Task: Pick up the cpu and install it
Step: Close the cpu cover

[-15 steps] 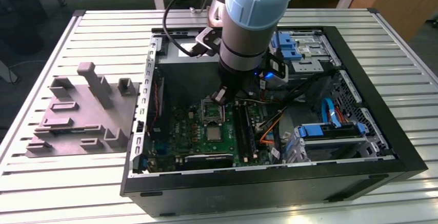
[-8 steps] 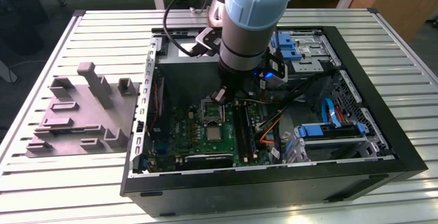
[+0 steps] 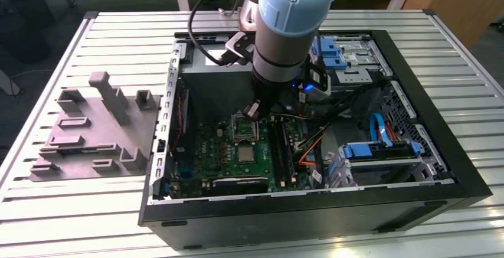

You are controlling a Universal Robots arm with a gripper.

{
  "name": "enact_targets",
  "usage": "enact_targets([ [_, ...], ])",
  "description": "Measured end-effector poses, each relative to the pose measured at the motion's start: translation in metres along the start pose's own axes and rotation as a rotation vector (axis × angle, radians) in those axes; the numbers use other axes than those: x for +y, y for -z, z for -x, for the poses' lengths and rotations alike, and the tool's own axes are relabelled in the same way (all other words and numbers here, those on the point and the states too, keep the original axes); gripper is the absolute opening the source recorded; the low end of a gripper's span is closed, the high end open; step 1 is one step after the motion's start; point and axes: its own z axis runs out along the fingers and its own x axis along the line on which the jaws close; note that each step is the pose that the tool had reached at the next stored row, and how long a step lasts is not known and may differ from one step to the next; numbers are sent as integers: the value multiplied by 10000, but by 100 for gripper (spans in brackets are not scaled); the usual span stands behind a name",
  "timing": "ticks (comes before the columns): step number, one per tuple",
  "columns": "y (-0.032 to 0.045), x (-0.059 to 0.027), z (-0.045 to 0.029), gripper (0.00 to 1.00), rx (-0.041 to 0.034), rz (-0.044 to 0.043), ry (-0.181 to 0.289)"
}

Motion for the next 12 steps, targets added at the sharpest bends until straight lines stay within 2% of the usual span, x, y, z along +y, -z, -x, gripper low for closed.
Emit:
enact_targets([
  [12, -39, 2, -2, 11, 2, -6, -14],
])
